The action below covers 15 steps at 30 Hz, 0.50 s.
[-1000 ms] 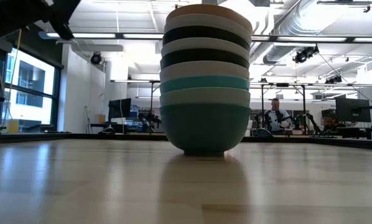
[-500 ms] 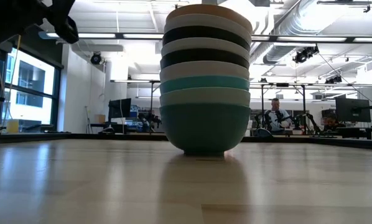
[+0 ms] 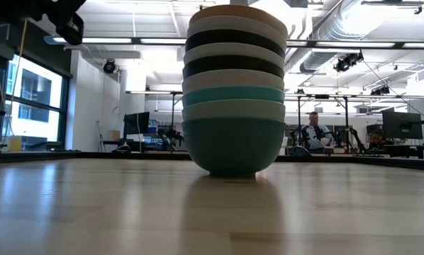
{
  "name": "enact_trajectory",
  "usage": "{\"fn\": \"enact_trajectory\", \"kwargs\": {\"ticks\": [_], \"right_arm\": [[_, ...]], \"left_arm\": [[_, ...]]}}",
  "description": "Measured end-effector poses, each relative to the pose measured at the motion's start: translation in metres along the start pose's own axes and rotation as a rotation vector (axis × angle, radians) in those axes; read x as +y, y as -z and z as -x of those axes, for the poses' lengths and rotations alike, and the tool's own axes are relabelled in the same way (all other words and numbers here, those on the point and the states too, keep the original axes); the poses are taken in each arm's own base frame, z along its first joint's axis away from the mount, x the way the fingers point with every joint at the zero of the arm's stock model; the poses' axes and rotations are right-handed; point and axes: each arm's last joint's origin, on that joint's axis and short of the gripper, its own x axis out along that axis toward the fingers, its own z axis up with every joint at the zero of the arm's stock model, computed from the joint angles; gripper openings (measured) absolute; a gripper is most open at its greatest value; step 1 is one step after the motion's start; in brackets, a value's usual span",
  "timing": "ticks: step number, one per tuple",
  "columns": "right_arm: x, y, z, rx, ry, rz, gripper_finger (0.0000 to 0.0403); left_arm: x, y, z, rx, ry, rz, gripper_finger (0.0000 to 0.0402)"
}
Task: Nest bowls inside each other
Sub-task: Return to Home Position
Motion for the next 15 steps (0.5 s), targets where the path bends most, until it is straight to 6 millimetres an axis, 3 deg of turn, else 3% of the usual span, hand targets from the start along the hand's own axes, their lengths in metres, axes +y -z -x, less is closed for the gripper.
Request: {"fn": "enact_trajectory", "kwargs": {"ticks": [7,15], "right_arm": [[0.0,-0.003,-0.01,0.007,0.001,0.001,0.0126],[0.001,-0.007,-0.022,0.023,0.002,0.011,0.0126]], "left_arm": [[-0.002,-0.007,0.017,-0.077,-0.044,-0.087,0.0168],[0.002,0.005,0.015,-0.041,-0.09,-0.1,0.0168]]}}
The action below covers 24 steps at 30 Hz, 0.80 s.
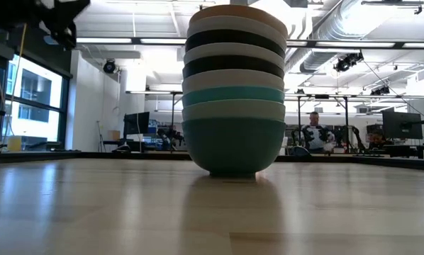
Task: Nest bowls inside each other
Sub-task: Return to Home Position
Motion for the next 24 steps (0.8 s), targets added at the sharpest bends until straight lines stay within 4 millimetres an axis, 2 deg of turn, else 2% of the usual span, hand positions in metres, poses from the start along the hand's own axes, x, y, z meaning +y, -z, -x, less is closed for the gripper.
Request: {"fn": "enact_trajectory", "kwargs": {"ticks": [6,15,20,24], "right_arm": [[0.0,-0.001,0.0,-0.007,-0.001,0.0,0.0126],[0.0,-0.001,0.0,-0.011,-0.001,-0.028,0.0126],[0.0,-0.001,0.0,-0.011,-0.001,-0.029,0.0126],[0.0,-0.002,0.0,-0.021,-0.002,-0.025,0.0126]], "left_arm": [[0.002,0.015,-0.002,0.044,0.002,0.019,0.0168],[0.002,0.015,-0.002,0.048,-0.001,-0.014,0.0168],[0.001,0.018,-0.002,0.087,0.043,0.03,0.0168],[0.002,0.019,-0.002,0.1,0.015,0.047,0.0168]]}}
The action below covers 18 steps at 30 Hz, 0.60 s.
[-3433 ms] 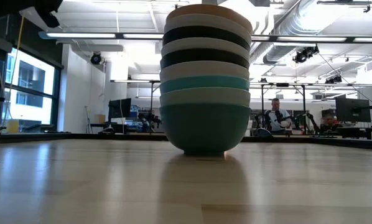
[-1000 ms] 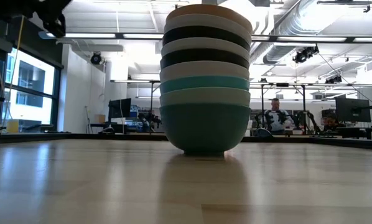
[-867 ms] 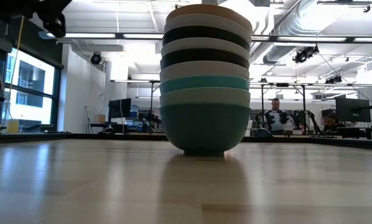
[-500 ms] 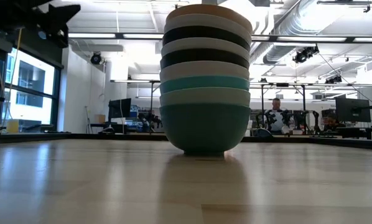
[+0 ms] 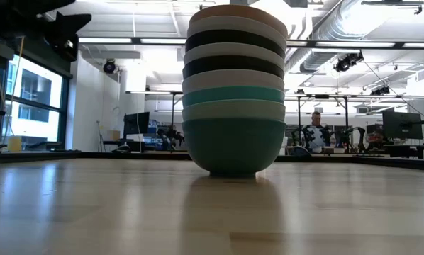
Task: Nest bowls inside each other
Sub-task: Return to Home Position
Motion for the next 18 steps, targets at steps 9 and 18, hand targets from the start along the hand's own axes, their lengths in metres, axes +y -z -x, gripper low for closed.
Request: {"fn": "enact_trajectory", "kwargs": {"ticks": [9,18], "right_arm": [[0.0002,-0.0019,0.0,-0.02,-0.002,-0.002,0.0126],[0.0,-0.0004,0.0,-0.004,0.0,-0.002,0.0126]], "left_arm": [[0.001,-0.0018,0.0,-0.025,-0.042,-0.032,0.0168],[0.0013,-0.0019,0.0,-0.029,-0.051,0.026,0.0168]]}}
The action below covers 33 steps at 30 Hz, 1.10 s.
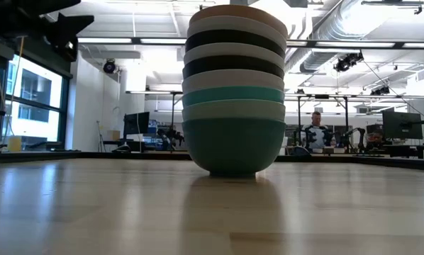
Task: Nest bowls inside each other
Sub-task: Return to Home Position
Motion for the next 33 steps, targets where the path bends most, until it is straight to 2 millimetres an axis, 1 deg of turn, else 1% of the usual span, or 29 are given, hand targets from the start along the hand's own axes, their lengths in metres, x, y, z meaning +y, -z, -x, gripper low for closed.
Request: {"fn": "enact_trajectory", "kwargs": {"ticks": [3,6,17,20,23,25,33], "right_arm": [[0.0,0.0,0.0,0.0,0.0,0.011,0.0126],[0.0,0.0,0.0,0.001,0.0,0.029,0.0126],[0.0,0.0,0.001,-0.001,0.0,0.035,0.0126],[0.0,0.0,0.001,-0.001,0.0,0.035,0.0126],[0.0,0.0,0.001,-0.001,0.0,0.035,0.0126],[0.0,0.0,0.001,-0.001,0.0,0.035,0.0126],[0.0,0.001,0.002,0.004,0.0,0.046,0.0126]], "left_arm": [[0.001,0.004,0.0,0.041,-0.002,0.035,0.0168],[0.001,0.007,0.0,0.079,-0.004,0.026,0.0168],[0.002,0.014,0.001,0.147,0.021,-0.166,0.0168],[0.003,0.019,-0.002,0.102,0.029,-0.21,0.0168],[0.006,0.032,-0.006,0.008,0.038,-0.227,0.0168],[0.008,0.039,-0.007,0.025,0.021,-0.224,0.0168],[0.008,0.035,-0.007,-0.009,0.016,-0.244,0.0168]]}}
